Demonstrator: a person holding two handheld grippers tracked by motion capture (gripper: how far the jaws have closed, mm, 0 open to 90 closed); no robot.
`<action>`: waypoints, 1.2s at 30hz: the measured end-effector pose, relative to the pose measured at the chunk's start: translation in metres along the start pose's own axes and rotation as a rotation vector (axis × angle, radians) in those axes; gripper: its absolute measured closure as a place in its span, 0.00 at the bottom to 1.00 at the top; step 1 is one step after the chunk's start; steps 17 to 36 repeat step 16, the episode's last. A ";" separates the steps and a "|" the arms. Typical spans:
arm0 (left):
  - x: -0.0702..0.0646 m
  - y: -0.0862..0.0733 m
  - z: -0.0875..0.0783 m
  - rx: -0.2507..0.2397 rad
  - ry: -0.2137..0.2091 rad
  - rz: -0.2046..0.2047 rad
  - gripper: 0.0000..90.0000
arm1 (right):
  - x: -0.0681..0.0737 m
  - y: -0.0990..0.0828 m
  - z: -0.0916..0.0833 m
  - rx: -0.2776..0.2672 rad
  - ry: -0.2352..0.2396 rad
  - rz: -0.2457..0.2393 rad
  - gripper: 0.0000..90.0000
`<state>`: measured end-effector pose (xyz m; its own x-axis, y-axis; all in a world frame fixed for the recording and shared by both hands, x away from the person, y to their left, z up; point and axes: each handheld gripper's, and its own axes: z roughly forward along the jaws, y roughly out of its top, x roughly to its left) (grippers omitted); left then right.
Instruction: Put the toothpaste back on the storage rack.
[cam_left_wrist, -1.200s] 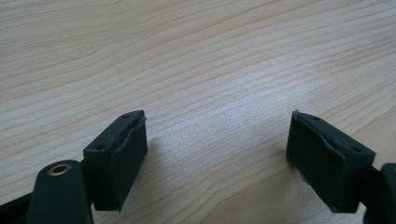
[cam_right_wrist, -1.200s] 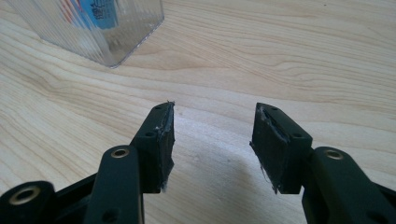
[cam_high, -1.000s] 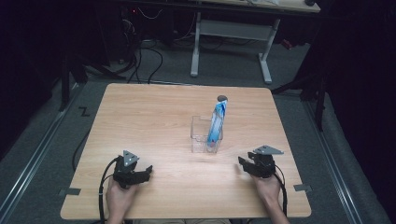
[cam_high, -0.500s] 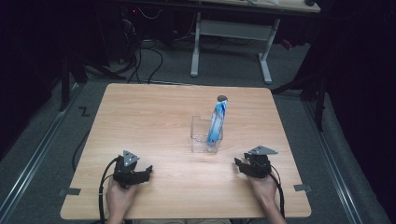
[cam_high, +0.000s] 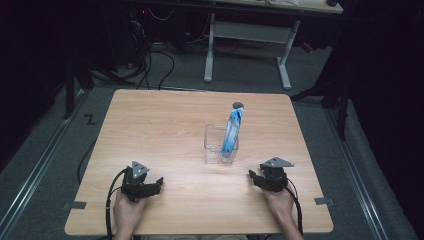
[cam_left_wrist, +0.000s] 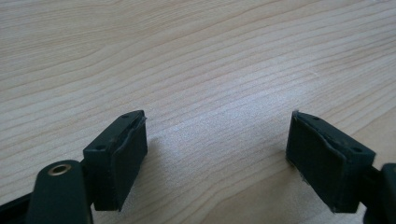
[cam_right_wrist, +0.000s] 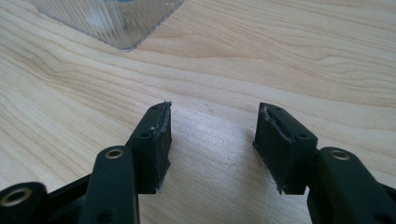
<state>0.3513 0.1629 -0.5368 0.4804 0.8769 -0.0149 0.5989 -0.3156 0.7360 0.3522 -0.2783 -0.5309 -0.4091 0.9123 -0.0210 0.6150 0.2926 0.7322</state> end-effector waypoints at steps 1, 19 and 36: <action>0.000 0.000 0.000 0.000 0.000 0.000 0.23 | 0.000 0.000 0.000 0.002 -0.002 0.005 0.49; 0.000 -0.001 -0.001 -0.001 0.000 -0.002 0.23 | 0.001 0.001 0.002 0.006 -0.002 0.009 0.45; 0.000 -0.001 -0.001 -0.001 0.000 -0.002 0.23 | 0.001 0.001 0.002 0.006 -0.002 0.009 0.45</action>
